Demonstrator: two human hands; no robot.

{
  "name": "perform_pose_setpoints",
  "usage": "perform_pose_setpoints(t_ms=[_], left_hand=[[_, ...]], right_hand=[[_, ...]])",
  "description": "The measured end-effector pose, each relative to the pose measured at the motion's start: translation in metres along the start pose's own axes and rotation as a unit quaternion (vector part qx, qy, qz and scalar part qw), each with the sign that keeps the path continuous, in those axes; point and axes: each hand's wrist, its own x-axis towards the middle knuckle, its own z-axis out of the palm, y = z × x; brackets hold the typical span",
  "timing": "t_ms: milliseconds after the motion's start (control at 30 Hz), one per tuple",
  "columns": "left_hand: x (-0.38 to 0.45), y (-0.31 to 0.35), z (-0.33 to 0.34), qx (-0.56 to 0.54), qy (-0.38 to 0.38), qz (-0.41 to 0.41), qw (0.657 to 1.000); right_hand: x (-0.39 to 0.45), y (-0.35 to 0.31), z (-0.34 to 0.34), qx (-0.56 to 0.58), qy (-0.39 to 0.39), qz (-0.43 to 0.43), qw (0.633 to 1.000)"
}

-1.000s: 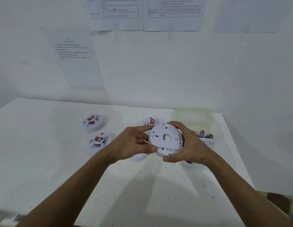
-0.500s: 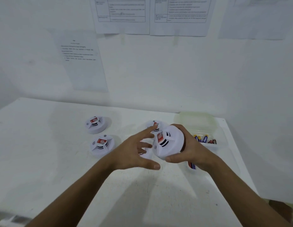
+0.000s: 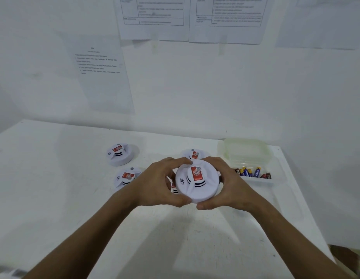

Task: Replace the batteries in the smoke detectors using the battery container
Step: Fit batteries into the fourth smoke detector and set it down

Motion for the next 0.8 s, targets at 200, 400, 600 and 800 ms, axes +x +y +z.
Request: perform_pose_setpoints(t_ms=[200,400,600,800], left_hand=[[-0.001,-0.005,-0.018,0.001,0.007,0.042,0.999],[-0.006,-0.019,-0.033,0.014,0.016,0.048,0.999],[-0.011,-0.034,-0.05,0.012,0.011,0.054,0.998],[-0.006,-0.048,-0.064,0.016,-0.009,0.07,0.997]], right_hand=[[0.013,-0.005,0.015,0.018,0.009,-0.015,1.0],[0.027,-0.008,0.035,0.022,0.023,-0.018,0.999],[0.04,-0.013,0.052,0.026,0.036,-0.014,0.999],[0.047,-0.016,0.067,0.037,0.062,0.002,0.997]])
